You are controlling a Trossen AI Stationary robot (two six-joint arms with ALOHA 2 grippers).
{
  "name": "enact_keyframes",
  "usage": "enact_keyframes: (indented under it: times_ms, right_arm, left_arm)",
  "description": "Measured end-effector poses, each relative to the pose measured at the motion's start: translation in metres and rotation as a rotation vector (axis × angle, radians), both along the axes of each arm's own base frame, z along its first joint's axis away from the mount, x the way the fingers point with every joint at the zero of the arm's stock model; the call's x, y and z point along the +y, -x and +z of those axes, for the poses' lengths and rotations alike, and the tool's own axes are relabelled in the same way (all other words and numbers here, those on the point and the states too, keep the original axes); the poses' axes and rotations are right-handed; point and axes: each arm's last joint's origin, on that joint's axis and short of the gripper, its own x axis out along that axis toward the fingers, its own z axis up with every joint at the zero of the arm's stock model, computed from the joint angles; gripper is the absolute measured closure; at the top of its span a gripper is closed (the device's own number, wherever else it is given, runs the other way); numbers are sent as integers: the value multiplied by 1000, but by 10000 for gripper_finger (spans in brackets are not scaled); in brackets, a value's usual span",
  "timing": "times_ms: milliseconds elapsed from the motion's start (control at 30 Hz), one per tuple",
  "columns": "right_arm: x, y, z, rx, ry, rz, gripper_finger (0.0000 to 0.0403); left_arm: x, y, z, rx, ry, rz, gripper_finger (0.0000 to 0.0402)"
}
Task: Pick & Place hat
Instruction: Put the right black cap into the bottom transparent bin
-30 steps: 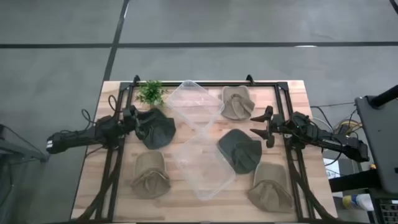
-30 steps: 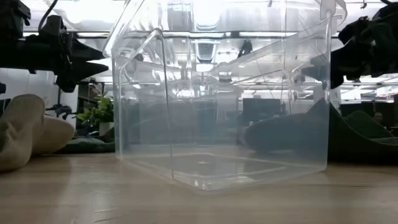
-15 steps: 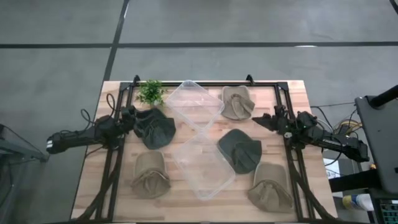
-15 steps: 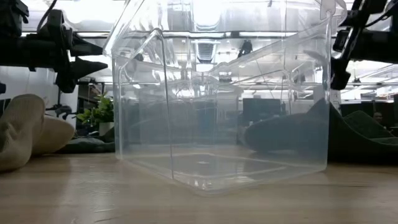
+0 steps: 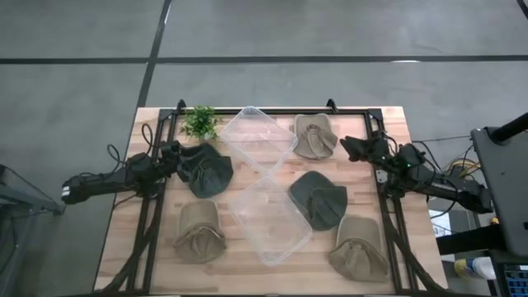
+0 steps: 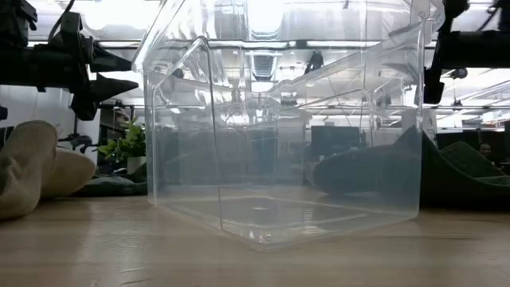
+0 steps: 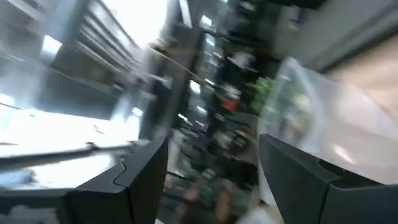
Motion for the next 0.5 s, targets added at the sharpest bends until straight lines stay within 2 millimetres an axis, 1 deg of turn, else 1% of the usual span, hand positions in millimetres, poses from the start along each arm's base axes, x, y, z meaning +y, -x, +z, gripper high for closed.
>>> enact_keyframes:
  times_ms: [100,233,300,400,500]
  right_arm:
    - [0,-7,11,150,-8,78,159]
    - [-2,-21,27,322,-101,154,166]
    - [-5,-29,34,432,-70,158,168]
    - [-9,-41,40,675,28,189,173]
    - [-13,-53,35,949,61,245,178]
  left_arm:
    - [0,0,0,-4,1,0,209]
    - [0,0,1,-8,4,0,209]
    - [0,0,0,-9,4,0,209]
    - [0,0,0,-8,7,-1,209]
    - [0,0,0,-15,20,-2,209]
